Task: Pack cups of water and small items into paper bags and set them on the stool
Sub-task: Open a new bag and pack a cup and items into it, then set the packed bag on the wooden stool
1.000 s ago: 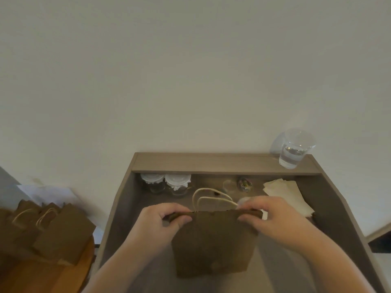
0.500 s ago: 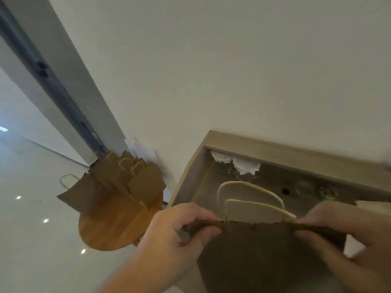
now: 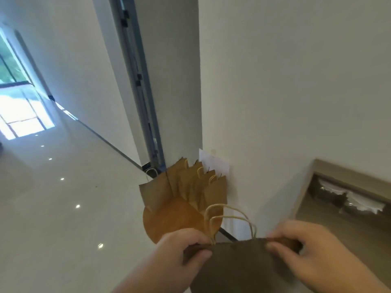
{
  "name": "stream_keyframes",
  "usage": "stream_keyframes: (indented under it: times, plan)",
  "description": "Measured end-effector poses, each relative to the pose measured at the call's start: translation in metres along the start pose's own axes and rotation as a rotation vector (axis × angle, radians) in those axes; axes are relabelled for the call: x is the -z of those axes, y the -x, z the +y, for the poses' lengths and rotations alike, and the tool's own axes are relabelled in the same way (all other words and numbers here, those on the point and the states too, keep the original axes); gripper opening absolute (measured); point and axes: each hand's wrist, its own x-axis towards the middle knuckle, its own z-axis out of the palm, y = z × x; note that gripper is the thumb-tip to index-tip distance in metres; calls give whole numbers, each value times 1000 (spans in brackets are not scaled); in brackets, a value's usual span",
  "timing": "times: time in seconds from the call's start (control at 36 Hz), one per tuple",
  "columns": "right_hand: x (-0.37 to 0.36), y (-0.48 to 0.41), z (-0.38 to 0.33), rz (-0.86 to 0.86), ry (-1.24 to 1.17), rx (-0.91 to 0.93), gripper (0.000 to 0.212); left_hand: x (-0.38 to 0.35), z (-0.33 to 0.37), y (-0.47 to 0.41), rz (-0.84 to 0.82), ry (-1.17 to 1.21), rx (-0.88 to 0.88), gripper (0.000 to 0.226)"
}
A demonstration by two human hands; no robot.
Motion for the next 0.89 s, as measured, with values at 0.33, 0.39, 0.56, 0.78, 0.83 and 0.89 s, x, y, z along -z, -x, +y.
stream_keyframes:
  times: [0.33, 0.39, 0.56, 0.78, 0.83, 0.89]
  plan:
    - [-170, -140, -40, -375, 193, -103, 38, 68, -149, 0, 20, -132, 134, 10]
    - [-194, -164, -30, -389, 213, -101, 37, 68, -168, -15, 28, -155, 153, 11]
    - [-258, -239, 10, -342, 246, -114, 19, 68, -235, -78, 19, -222, 215, 14]
    - [-316, -345, 39, -316, 43, -126, 12, 83, -311, -180, -27, -171, 327, 15]
    - [-321, -369, 38, -295, 53, -128, 14, 85, -324, -200, -7, -178, 353, 16]
    - [-325, -394, 41, -282, 45, -157, 15, 87, -340, -221, 10, -167, 383, 8]
